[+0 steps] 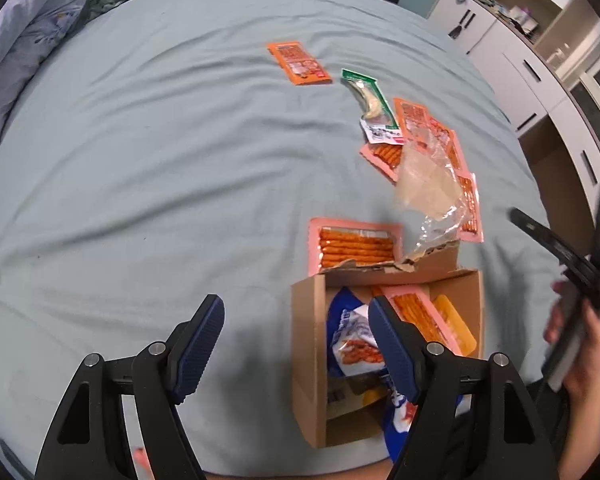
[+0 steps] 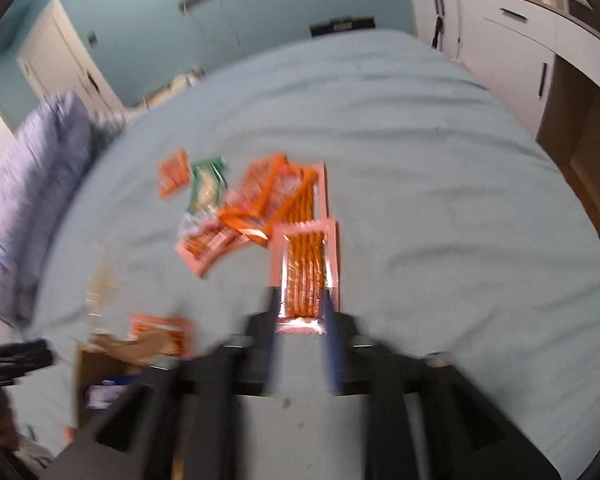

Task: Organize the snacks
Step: 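Grasp a pink stick pack by its end with the right tool, then lift the pink pack over the box and release it with the right tool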

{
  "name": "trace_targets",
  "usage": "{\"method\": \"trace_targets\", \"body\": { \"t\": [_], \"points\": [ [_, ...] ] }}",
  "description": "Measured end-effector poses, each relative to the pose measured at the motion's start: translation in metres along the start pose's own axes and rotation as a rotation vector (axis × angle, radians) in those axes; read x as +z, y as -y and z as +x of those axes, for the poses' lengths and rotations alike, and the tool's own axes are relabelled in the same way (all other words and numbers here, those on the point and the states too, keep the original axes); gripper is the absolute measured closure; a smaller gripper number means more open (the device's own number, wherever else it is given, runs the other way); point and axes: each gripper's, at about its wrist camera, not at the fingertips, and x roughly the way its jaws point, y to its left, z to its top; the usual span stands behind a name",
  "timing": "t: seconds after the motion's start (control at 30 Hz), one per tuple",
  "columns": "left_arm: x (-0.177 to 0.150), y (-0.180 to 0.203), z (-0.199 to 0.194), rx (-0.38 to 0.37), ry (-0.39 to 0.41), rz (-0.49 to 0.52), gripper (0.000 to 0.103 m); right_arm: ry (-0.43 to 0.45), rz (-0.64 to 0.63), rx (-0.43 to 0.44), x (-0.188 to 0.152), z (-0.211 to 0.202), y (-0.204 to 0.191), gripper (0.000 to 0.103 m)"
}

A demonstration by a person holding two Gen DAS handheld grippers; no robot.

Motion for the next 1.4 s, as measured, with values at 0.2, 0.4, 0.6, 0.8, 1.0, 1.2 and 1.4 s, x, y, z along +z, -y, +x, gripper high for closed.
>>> {"method": "trace_targets", "body": {
  "t": [0.2,0.4,0.6,0.8,1.0,1.2,1.4],
  "points": [
    [0.002,-0.009,-0.001,0.021,0.013,-0.031,0.028,-0.159,0.013,-0.016,0.022,0.070,-0.006,0.043],
    [0.014,-0.025,0.019,0.034,-0.032,-0.082,0.028,-0.192,-0.060,-0.072,0.051,0.120,-0.016,0.040],
    [0.050,-0.029,0.058,-0.001,-0.127,-0.058,0.028,-0.179,-0.043,-0.053,0.066,0.131,-0.013,0.061],
    [0.074,-0.027,0.118,-0.094,-0.313,-0.041,0.028,-0.122,0.012,0.074,0.070,0.109,-0.009,0.072],
    [0.091,-0.005,0.144,-0.057,-0.367,0.108,0.028,-0.039,0.025,0.187,0.079,0.073,-0.019,0.072],
    [0.082,0.034,0.143,-0.103,-0.388,0.256,0.031,-0.092,0.059,0.194,0.074,0.093,-0.010,0.072],
    [0.070,0.051,0.144,-0.065,-0.372,0.344,0.067,-0.116,0.087,0.190,0.082,0.089,0.000,0.072]
  ]
}}
